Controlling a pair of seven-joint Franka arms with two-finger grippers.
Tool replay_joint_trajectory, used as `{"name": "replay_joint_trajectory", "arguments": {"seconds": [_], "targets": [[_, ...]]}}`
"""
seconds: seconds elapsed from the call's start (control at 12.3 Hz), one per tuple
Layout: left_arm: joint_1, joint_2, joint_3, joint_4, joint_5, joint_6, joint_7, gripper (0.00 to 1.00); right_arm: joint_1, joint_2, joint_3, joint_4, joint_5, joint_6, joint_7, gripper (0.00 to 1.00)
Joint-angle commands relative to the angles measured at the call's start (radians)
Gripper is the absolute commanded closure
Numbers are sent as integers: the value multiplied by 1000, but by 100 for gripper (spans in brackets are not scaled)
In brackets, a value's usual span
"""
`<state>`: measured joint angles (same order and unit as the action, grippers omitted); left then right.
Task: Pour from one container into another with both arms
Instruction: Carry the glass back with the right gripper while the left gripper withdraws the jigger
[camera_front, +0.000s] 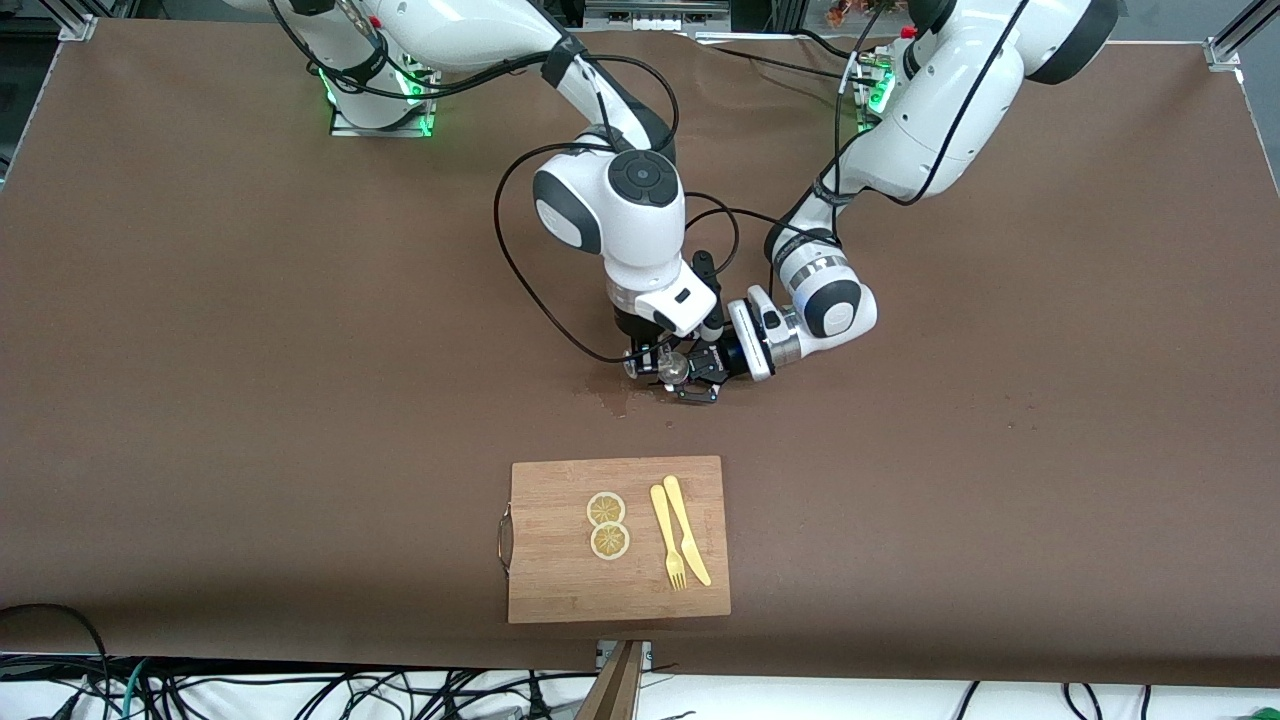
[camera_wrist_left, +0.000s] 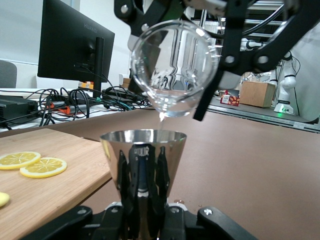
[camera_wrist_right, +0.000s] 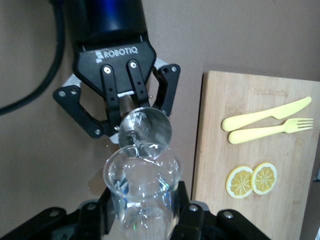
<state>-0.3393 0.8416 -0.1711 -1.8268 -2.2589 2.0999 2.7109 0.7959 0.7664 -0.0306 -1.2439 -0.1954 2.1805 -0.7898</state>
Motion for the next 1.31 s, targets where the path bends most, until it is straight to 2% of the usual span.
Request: {"name": "replay_joint_trajectory", "arguments": {"seconds": [0.0,0.33,0.57,0.65,0.9,1.22], "targets": [[-14,-18,7,-8,-51,12,50,100,-26,5,1,32,63,-4,-6,90],[-4,-38,13,-19,-47,15,49,100,-70,-22,1,29,197,-5,-14,90],[17,-74,15,-52,-41,20,40,100,-142,-85,6,-15,371,-5,-75,90],[28,-90,15,-68,-41,20,35,100,-177,-120,17,-49,416,-5,-87,90],[71,-136,13,-98,4,20,-9,100,-347,-206,115,-136,554,-4,-181,90],[153,-177,10,-126,86,6,-22,100,-496,-300,120,-264,753,2,-377,90]]}}
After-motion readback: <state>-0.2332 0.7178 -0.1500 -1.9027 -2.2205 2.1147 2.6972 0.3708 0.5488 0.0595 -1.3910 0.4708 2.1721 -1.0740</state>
